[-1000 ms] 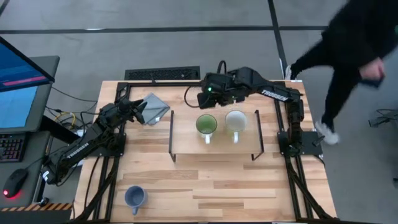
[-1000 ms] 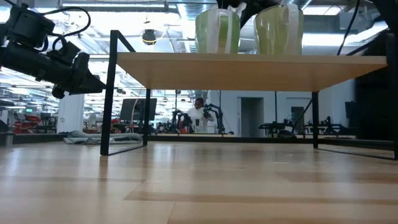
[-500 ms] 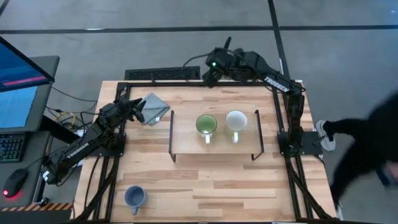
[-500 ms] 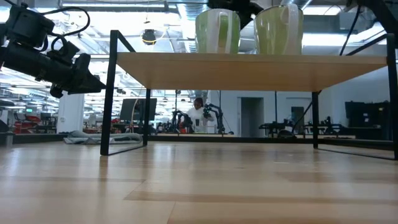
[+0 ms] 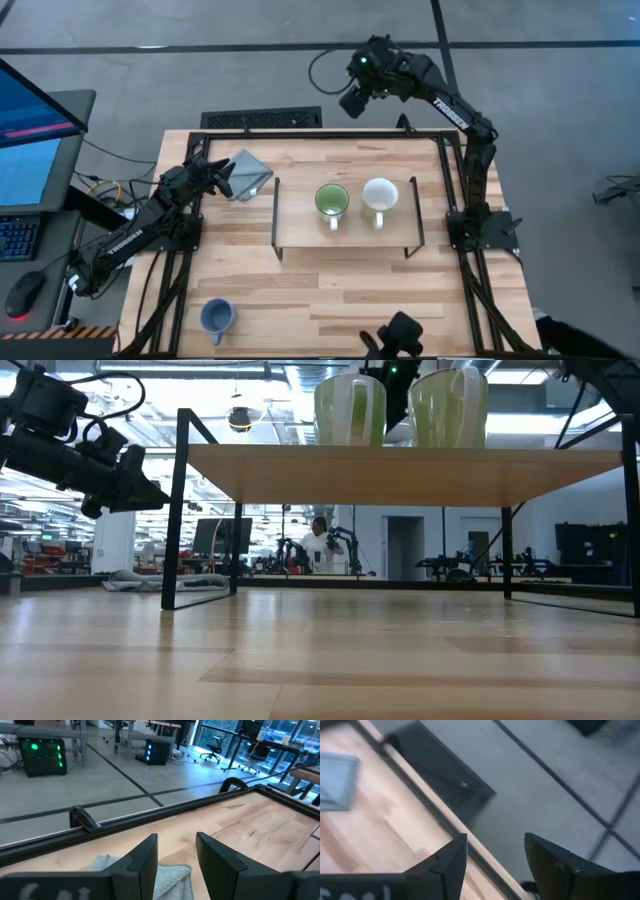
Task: Stack small to large cups/mugs on shelf
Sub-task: Put the blue mug on the shelf
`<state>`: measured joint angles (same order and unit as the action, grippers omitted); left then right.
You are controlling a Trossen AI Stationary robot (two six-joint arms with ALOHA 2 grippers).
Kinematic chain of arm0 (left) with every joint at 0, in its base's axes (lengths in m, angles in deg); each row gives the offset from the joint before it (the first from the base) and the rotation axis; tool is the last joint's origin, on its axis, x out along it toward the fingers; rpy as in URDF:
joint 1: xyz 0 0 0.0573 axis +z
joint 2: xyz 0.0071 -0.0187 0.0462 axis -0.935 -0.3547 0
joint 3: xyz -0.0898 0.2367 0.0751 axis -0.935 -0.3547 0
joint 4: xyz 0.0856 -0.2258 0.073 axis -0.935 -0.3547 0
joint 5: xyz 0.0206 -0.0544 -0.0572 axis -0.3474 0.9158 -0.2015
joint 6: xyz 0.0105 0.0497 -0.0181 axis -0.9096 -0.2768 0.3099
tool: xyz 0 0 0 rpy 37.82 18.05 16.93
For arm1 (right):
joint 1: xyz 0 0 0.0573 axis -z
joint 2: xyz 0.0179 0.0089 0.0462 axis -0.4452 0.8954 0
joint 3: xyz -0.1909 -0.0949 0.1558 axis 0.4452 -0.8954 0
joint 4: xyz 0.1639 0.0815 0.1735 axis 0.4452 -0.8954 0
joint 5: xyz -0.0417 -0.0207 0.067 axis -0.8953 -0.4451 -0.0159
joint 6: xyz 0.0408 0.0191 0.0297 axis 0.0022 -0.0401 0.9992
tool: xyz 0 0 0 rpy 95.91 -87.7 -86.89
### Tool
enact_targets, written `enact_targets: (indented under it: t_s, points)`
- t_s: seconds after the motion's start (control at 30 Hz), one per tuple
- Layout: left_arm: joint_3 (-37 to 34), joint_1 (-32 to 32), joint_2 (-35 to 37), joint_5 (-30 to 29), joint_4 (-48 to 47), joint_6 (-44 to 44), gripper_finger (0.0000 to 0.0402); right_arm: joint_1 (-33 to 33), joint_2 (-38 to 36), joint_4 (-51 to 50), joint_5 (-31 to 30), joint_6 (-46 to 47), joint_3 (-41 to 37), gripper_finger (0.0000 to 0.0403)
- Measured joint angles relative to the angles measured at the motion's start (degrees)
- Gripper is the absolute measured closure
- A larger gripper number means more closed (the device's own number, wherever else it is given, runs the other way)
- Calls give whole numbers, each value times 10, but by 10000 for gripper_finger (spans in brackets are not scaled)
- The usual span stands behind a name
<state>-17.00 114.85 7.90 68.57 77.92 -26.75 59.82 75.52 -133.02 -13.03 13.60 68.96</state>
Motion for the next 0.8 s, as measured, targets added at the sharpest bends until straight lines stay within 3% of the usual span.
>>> enact_targets:
  t_s: [0.3, 0.53, 0.8]
  points:
    - [0, 0, 0, 0, -4, 3, 277, 24, 0, 101, 18, -52, -18, 182]
    - [0, 0, 0, -7, -4, -128, 277, 71, 1, 240, 127, -97, -87, 182]
    - [0, 0, 0, -7, -4, -198, 277, 72, -15, 253, 148, -93, -103, 182]
